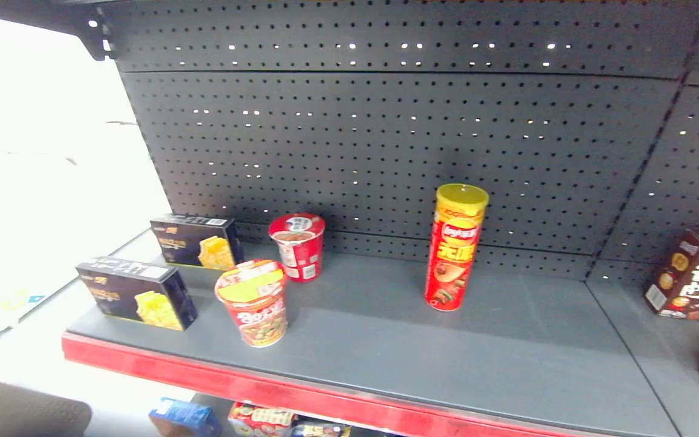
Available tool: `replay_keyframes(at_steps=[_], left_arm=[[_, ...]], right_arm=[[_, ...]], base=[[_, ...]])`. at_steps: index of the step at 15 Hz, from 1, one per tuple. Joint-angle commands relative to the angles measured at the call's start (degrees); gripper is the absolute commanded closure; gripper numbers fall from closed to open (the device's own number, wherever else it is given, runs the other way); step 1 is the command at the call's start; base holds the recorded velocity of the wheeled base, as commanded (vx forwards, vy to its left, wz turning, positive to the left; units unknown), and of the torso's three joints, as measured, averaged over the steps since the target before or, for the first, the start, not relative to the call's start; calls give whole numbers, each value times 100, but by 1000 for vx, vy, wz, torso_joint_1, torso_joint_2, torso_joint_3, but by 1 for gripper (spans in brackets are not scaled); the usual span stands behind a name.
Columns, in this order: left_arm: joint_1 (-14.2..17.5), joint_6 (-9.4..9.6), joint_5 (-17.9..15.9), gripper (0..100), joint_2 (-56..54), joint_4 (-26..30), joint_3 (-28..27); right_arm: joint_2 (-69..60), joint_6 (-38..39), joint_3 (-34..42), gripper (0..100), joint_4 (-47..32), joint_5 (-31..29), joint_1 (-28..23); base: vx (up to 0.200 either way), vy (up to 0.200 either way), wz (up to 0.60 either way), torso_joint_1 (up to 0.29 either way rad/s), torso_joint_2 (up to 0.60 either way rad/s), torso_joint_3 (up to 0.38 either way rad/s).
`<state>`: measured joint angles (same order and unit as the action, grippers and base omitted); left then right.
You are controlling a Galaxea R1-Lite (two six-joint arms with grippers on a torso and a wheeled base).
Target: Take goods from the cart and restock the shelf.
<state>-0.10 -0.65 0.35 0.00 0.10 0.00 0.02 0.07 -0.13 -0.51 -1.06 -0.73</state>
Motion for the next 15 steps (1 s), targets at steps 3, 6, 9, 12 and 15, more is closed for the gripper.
replay_keyframes(at_steps=[3, 6, 9, 12, 15], left_arm=[[1, -6, 149, 0, 0, -1, 0], [1, -6, 158, 0, 0, -1, 0], [1, -6, 158, 0, 0, -1, 0], [1, -6, 140, 0, 0, -1, 0], [1, -6, 123, 0, 0, -1, 0]], right_arm=[[-2, 1, -4, 0, 7, 1, 3], [-2, -7, -4, 0, -2, 1, 3], [-2, -7, -4, 0, -2, 1, 3], [-2, -7, 5, 0, 7, 1, 3], [-2, -7, 5, 0, 7, 1, 3]], base=[[0, 0, 600, 4, 2, 2], [0, 0, 600, 2, 2, 2], [0, 0, 600, 7, 2, 4], [0, 0, 600, 4, 2, 2], [0, 0, 0, 0, 0, 0]])
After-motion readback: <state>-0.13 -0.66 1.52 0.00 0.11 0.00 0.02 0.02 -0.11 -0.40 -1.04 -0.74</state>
